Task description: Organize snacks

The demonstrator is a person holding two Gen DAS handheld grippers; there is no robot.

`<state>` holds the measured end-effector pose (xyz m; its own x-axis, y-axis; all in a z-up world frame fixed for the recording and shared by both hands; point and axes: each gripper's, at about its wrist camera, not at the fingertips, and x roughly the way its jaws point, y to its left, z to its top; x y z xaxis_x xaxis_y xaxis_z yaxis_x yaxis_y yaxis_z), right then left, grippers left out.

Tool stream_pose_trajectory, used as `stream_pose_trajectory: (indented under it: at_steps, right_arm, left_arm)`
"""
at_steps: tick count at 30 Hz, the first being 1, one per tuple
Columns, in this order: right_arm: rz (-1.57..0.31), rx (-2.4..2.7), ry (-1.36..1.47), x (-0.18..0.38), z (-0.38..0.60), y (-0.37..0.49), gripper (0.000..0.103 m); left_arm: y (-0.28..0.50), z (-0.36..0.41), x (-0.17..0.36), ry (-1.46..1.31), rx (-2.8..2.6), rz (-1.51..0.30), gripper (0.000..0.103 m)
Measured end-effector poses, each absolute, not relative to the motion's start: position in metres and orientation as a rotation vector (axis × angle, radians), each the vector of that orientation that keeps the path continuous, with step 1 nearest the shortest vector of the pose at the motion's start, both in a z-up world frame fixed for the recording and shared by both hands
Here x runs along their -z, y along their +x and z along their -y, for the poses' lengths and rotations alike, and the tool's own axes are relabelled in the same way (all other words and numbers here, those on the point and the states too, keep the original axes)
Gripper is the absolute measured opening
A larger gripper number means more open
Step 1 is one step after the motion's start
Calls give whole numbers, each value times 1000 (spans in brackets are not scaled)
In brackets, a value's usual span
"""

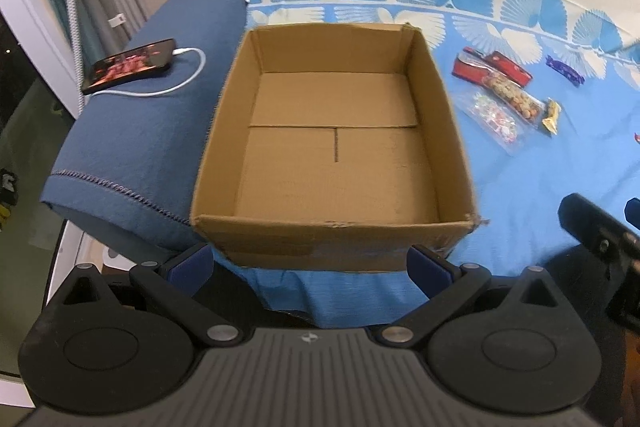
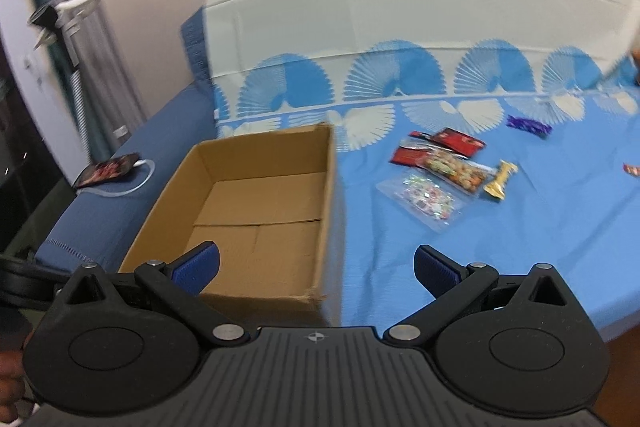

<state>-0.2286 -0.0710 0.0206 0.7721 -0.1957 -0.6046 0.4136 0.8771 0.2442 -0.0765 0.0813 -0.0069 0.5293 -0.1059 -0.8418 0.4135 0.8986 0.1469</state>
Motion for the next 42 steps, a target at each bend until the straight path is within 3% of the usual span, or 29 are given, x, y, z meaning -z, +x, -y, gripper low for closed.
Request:
stream_pose_trajectory:
  at_steps: [14,25,35,42]
  right_arm:
    - [-523,776,531,15,232,-286,103]
    - [-506,1036,653,58,385,-315,103]
    - [-639,936,808,129,461,-245,103]
    - [-682,787,816,173,463,-169,103]
  left_arm:
    - [-64,62,2,438,490,-928,103]
    - [8,216,53,414,507,-986,103]
    - [80,317,126,374,487,-1115,103]
    - [118,326,144,366,423,-1131,103]
